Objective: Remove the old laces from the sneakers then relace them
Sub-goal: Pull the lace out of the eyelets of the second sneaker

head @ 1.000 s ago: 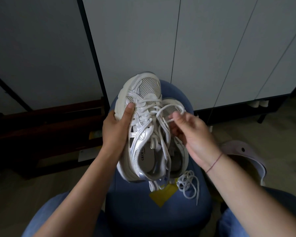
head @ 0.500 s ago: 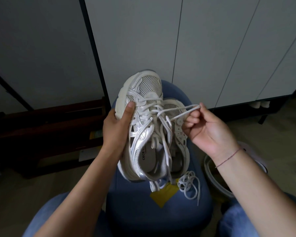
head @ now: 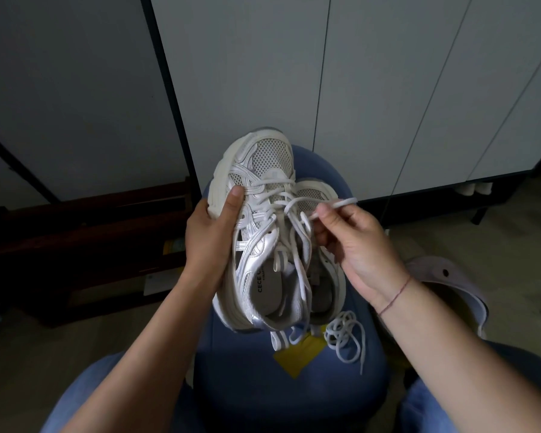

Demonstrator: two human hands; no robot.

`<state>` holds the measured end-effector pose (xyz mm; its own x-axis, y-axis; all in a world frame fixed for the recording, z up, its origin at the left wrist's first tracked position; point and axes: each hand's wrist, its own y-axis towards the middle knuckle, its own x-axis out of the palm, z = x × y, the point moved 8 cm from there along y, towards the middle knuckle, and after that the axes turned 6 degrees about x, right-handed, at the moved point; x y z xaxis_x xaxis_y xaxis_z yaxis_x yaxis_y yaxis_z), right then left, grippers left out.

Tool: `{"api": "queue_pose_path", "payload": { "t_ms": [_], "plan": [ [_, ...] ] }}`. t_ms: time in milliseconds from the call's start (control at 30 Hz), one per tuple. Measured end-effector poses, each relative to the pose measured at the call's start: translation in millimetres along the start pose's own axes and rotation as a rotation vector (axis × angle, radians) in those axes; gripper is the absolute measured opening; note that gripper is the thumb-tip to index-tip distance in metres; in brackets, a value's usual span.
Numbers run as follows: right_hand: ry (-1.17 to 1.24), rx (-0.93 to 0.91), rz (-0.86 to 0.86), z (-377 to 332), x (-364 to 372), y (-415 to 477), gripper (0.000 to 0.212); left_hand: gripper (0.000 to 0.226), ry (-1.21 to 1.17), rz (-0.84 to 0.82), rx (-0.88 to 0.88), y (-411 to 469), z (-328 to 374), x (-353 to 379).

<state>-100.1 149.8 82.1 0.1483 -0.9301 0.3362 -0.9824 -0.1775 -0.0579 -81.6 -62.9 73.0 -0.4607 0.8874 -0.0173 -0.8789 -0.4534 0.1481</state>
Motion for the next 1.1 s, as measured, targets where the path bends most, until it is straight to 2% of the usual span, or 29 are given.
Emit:
{"api": "queue_pose_path", "payload": {
  "t_ms": [133,200,300,433,567,667,933,1000,1100],
  "plan": [
    [0.487,0.155,-0.040,-7.0,-13.8,11.2,0.017,0.069,0.005,0.019,0.009,2.4,-0.5,-2.5],
    [0.582,0.178,-0.012,-9.7,-23.9,15.1,0.018,0.072,0.018,0.021,0.018,3.3,-1.1,-4.0],
    [0.437,0.211,-0.022,-2.2,-25.5,13.2,0.018,0.074,0.029,0.022,0.016,4.3,-2.4,-4.2],
    [0.142,0.172,-0.137,8.3,1.1,2.0,0.019,0.071,0.037,0.026,0.023,3.7,-1.6,-1.9],
    [0.038,0.065,-0.054,8.6,6.5,-0.2,0.013,0.071,0.047,0.015,0.033,-0.1,2.1,0.2],
    [0.090,0.087,0.007,6.5,-2.7,3.5,0.013,0.067,0.058,0.008,0.038,-1.2,3.9,0.5],
    [0.564,0.190,0.086,-3.2,-33.3,15.3,0.019,0.077,0.052,0.032,0.033,3.1,1.6,-2.6],
    [0.505,0.229,0.025,1.7,-27.7,12.4,0.018,0.079,0.062,0.033,0.032,4.1,-0.4,-2.8],
    [0.244,0.229,-0.107,9.2,-5.7,5.0,0.021,0.079,0.060,0.033,0.031,4.1,-1.9,-2.8]
  ]
}}
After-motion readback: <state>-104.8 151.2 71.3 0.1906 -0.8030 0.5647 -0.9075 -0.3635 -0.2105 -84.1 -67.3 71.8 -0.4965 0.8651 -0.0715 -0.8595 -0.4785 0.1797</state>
